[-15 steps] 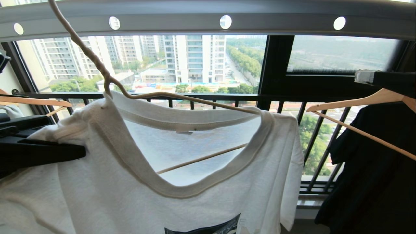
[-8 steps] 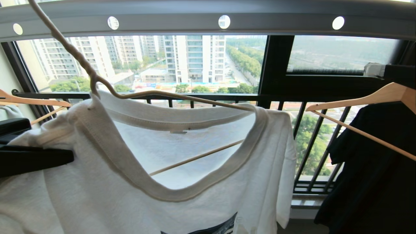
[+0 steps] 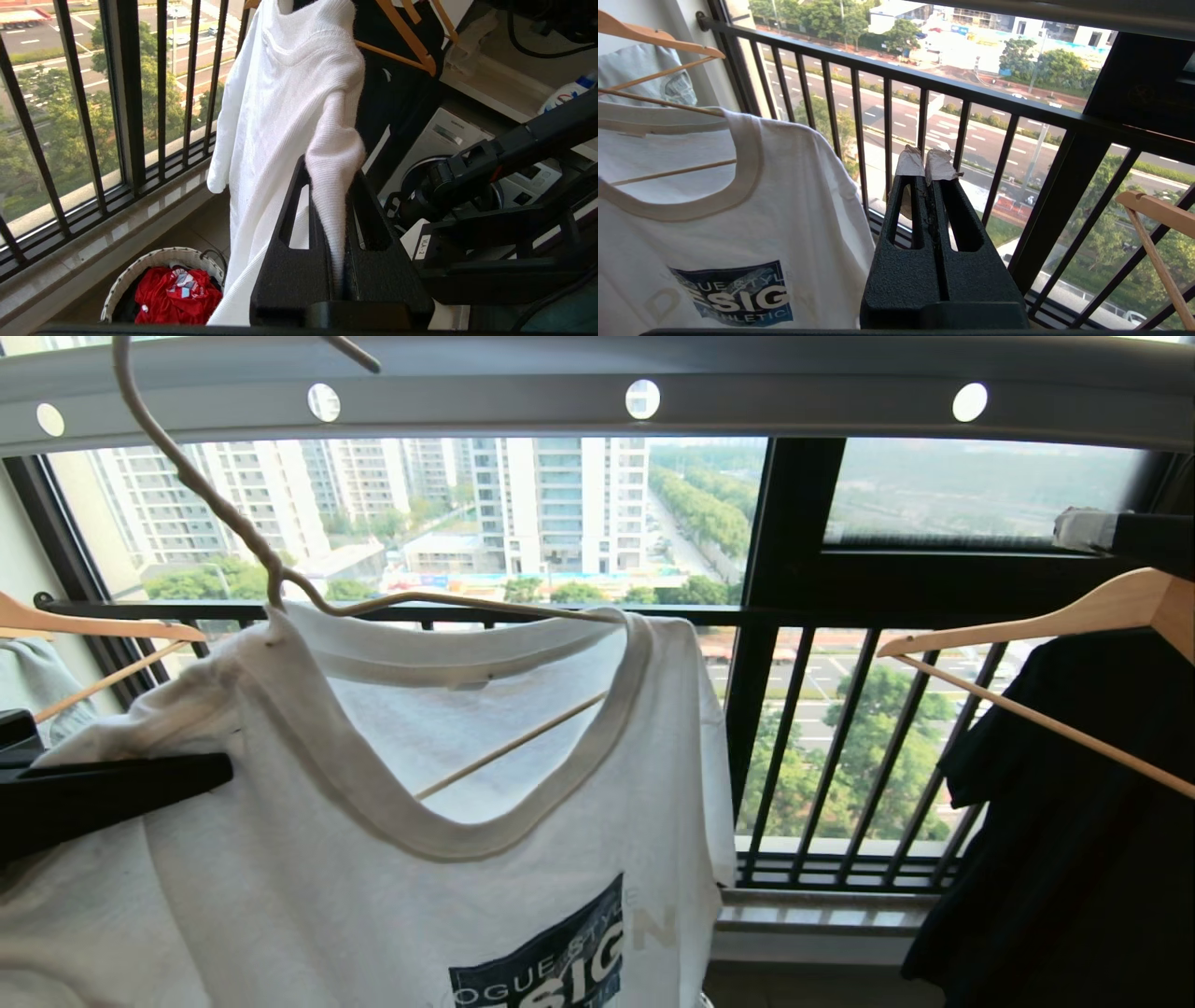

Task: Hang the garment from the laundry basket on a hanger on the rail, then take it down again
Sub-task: Hang the clothes rack on the clothesline

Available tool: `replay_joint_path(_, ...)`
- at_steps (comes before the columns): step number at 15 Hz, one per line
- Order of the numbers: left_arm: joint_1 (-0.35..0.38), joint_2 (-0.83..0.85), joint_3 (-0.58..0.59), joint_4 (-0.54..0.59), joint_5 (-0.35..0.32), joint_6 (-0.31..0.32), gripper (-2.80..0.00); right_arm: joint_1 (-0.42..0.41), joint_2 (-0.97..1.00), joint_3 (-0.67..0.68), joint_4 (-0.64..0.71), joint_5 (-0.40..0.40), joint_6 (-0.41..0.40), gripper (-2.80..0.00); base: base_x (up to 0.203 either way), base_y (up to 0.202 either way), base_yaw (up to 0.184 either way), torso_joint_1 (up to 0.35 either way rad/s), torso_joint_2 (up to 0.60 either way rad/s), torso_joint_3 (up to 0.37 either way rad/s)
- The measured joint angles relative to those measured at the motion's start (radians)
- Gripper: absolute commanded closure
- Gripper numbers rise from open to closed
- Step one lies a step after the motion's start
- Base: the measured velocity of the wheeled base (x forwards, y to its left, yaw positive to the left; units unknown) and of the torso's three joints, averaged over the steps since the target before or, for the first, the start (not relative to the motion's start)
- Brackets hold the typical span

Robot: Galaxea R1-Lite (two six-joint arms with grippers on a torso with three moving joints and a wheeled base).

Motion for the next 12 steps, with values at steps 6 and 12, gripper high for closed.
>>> replay_joint_path(6,0.0,-0.088,0.052,0.014,0.165,-0.003,0.0,-0.001,-0.001,-0.001,0.0,-0.001,0.0,0.0,0.0,0.0,0.0,0.0,0.0,0.0)
replay_joint_path(12,0.0,-0.167,0.049,0.093,0.311,-0.002,0.0,0.0,-0.001,0.001,0.018,-0.001,0.0,0.0,0.0,0.0,0.0,0.0,0.0,0.0)
